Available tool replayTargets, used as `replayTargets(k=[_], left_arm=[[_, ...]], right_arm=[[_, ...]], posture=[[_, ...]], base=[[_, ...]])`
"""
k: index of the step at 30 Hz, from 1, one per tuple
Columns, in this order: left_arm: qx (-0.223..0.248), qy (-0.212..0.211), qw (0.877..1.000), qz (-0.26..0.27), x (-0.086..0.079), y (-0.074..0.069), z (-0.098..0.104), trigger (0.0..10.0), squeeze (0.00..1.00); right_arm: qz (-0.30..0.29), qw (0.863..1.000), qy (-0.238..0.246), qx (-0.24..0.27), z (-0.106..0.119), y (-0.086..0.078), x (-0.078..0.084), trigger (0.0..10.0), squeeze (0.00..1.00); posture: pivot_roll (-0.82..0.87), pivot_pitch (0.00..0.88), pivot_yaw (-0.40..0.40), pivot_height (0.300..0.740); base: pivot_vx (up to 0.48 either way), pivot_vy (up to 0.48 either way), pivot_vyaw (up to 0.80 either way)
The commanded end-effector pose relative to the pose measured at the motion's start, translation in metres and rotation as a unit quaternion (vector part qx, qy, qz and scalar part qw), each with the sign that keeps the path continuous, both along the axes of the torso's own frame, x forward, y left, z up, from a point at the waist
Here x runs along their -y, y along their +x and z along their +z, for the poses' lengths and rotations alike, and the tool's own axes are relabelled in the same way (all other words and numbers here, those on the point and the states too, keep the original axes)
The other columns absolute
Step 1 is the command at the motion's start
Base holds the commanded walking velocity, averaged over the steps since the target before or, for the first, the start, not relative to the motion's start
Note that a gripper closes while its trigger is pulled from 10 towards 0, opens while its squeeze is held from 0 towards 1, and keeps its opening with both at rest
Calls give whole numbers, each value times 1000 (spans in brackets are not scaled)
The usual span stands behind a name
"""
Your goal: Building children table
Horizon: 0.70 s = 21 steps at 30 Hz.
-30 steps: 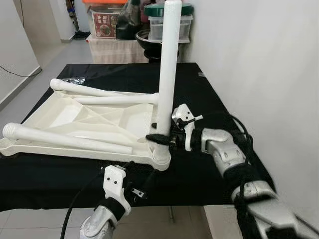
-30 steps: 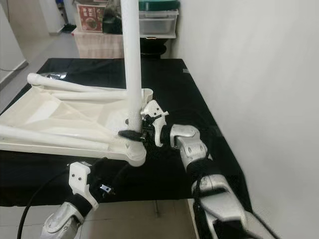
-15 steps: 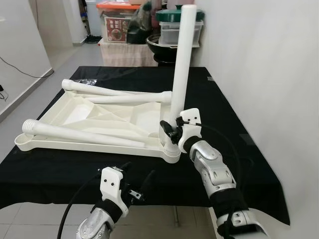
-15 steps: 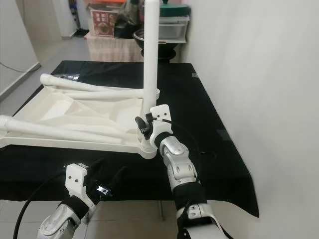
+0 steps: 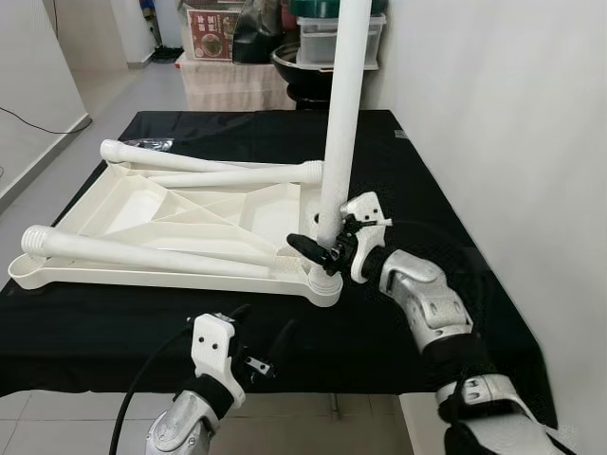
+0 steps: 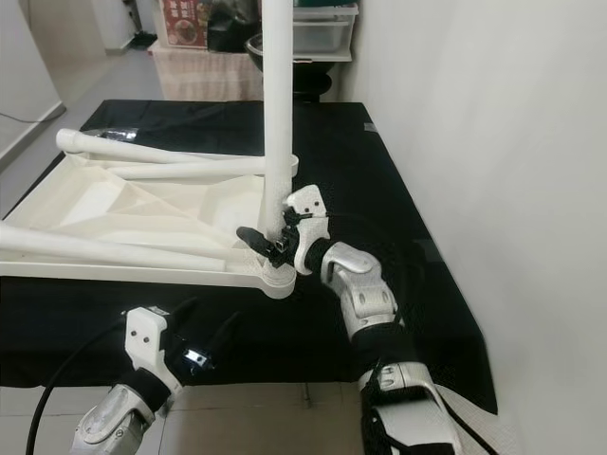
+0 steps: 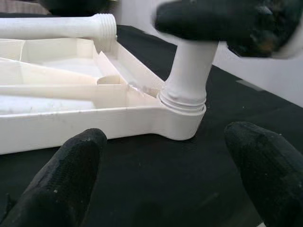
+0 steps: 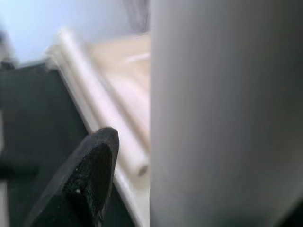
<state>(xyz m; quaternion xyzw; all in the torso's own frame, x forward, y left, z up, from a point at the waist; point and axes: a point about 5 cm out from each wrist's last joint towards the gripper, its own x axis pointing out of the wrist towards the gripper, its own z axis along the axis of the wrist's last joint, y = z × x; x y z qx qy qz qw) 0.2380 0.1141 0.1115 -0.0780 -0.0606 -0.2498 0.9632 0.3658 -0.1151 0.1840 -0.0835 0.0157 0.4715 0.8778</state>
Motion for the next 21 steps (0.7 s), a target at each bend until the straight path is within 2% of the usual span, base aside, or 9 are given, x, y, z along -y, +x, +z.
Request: replayTargets(k=[1,4,9,10,12,13,19,21], left_arm=[[-9,10,1000,1,-1,-2,-5,10000,0],[3,20,1000,-4,1,-2,-3,10000,0],[13,29,999,-7,2,-3,-1,10000,0],[16,32,999,-6,2,-4,0,10000,0],[17,34,999,-6,2,-4,0,10000,0],[19,37,999,-7,3,-4,0,10000,0],[19,37,999,-8,3,-5,0,10000,0],[19,36,999,-9,3,-5,0,10000,0]], right_arm=[[36,999,-14,-12,-9,-4,-6,10000,0],[46,997,-52,-27,-11,2,3,10000,0],[36,997,-62,-31,-8,9,8,10000,0],[36,997,-59,-36,-9,9,8,8549,0],[36,997,-58,-38,-10,9,8,8549,0],[37,997,-58,-41,-11,9,8,0,0],[29,997,-46,-50,-16,10,12,0,0],[6,998,-22,-53,-19,10,19,0,0]], posture=[[80,58,-48,740],[91,52,-49,740],[95,52,-50,740],[95,52,-48,740],[95,52,-48,740],[95,52,-47,740],[83,54,-39,740],[72,56,-31,740]], base=[[0,0,0],[0,0,0],[0,0,0],[0,0,0],[0,0,0],[0,0,0],[0,0,0],[0,0,0]])
